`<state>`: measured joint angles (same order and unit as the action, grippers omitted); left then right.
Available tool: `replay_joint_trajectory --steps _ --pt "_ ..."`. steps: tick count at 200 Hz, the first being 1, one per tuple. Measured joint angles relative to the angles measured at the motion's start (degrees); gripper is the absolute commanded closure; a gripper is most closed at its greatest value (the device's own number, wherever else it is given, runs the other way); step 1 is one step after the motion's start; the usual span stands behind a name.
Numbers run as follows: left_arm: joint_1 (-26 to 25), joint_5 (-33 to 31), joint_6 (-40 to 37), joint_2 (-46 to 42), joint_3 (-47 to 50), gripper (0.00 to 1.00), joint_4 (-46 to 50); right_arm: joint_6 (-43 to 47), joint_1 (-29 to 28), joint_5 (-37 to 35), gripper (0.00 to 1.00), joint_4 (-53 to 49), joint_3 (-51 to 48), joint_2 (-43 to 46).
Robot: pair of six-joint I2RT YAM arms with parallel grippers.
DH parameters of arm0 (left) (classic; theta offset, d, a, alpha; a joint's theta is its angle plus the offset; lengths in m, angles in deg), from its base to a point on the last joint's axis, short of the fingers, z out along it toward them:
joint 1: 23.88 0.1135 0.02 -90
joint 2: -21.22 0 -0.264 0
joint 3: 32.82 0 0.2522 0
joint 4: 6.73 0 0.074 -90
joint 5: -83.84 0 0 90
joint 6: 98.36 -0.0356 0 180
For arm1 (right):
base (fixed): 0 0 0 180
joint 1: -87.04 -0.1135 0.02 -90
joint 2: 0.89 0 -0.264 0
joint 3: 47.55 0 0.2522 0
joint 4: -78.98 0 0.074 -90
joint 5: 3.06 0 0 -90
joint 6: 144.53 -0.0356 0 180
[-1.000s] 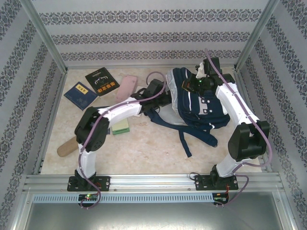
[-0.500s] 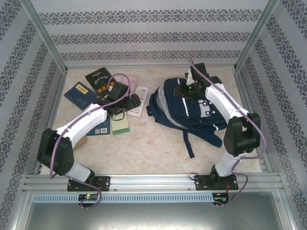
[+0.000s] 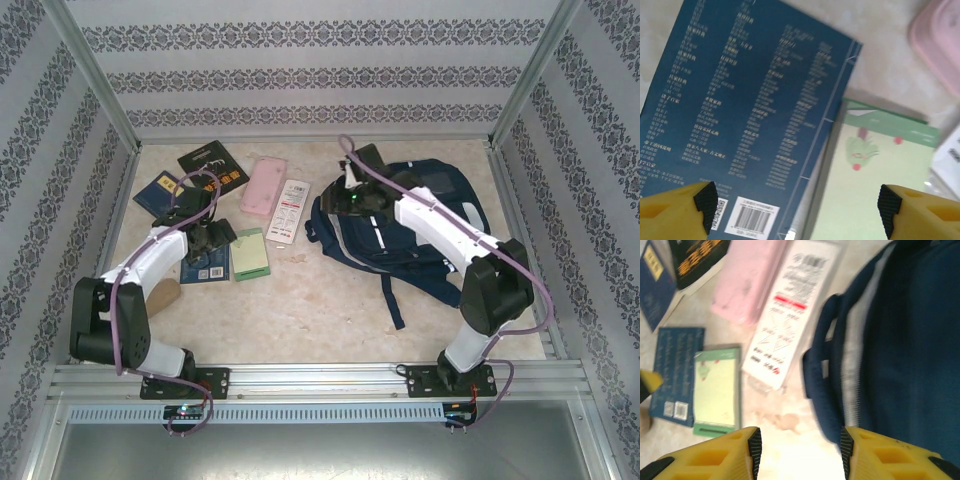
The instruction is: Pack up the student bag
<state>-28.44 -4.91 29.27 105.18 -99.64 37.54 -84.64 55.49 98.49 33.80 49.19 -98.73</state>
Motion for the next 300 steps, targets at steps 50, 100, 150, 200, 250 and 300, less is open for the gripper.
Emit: replay_joint_trajectory --steps 50,100,150,200,250,300 --pt "0.9 2.7 0.0 6.8 3.5 0.25 -3.1 -2.3 -8.1 0.8 0.54 2.5 0.1 -5.5" --pt "-1.8 7.3 5.7 5.0 6.5 0.26 -11.9 -3.0 -8.8 1.4 0.54 2.6 1.5 -7.6" --pt "-15.3 9.4 13.8 5.1 7.3 0.26 -17.5 -3.2 -8.9 1.4 0.55 2.6 3.2 -8.7" --pt "-18.7 8.2 17.7 2.5 7.8 0.26 -15.2 -3.1 -9.2 1.6 0.58 2.6 4.5 -11.0" --pt "-16.3 2.7 18.4 -5.0 9.0 0.45 -8.1 -2.5 -11.6 2.7 0.59 2.8 9.1 -15.7" --pt "-16.0 0.2 22.5 -5.1 14.3 0.52 -3.8 -1.2 -13.6 3.3 0.59 2.5 15.0 -21.0"
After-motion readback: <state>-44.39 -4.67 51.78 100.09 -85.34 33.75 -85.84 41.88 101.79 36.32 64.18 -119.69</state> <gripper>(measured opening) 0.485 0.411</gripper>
